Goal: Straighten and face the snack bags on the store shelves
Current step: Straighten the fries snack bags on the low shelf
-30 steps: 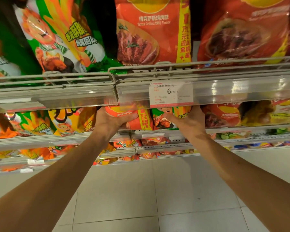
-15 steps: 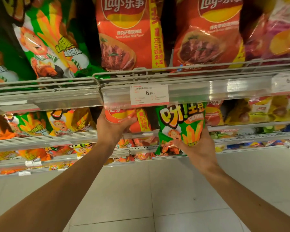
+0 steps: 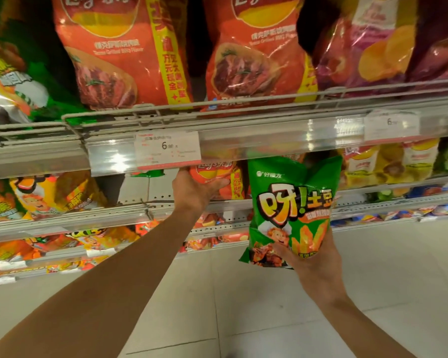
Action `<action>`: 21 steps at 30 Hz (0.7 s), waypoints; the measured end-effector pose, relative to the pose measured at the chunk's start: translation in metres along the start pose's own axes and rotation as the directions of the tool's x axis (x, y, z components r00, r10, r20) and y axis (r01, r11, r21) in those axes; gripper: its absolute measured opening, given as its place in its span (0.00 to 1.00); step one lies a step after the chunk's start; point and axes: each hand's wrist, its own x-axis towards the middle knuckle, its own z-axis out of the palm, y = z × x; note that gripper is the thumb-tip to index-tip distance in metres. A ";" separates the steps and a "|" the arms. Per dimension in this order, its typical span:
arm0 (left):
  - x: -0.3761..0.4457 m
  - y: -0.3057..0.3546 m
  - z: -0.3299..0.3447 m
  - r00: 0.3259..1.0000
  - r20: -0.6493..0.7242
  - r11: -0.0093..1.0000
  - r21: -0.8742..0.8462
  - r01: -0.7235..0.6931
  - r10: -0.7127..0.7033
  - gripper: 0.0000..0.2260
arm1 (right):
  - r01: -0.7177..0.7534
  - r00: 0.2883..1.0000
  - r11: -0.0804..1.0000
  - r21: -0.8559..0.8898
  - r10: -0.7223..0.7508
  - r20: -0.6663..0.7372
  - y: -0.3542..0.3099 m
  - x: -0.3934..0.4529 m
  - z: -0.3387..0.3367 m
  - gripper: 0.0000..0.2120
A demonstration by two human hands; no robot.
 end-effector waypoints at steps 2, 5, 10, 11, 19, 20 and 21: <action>0.002 -0.001 0.004 1.000 -0.012 1.000 0.002 0.011 -0.011 0.31 | -0.001 1.000 1.000 0.020 0.000 0.013 0.003 0.000 0.000 0.32; 0.005 -0.003 0.010 1.000 -0.017 1.000 -0.009 0.019 -0.019 0.30 | 0.006 0.999 0.999 0.038 -0.008 0.042 0.005 -0.002 0.002 0.33; 0.008 -0.008 0.015 1.000 0.019 0.998 0.066 -0.002 0.001 0.28 | 0.002 0.997 0.999 0.046 -0.006 0.083 0.003 -0.005 0.007 0.33; 0.009 -0.008 0.013 0.999 0.033 0.995 0.101 0.000 -0.003 0.28 | -0.002 0.996 0.999 0.049 -0.002 0.090 0.001 -0.006 0.009 0.33; -0.018 -0.023 -0.034 0.985 0.148 0.937 0.324 -0.130 0.086 0.26 | 0.015 0.989 0.999 0.050 -0.022 0.148 -0.016 -0.028 0.045 0.32; -0.024 -0.028 -0.046 0.984 0.139 0.923 0.353 -0.153 0.110 0.24 | 0.019 0.988 0.998 0.057 -0.028 0.154 -0.018 -0.031 0.054 0.32; -0.030 -0.034 -0.060 0.982 0.130 0.904 0.390 -0.176 0.135 0.22 | 0.023 0.986 0.998 0.062 -0.033 0.161 -0.022 -0.035 0.063 0.31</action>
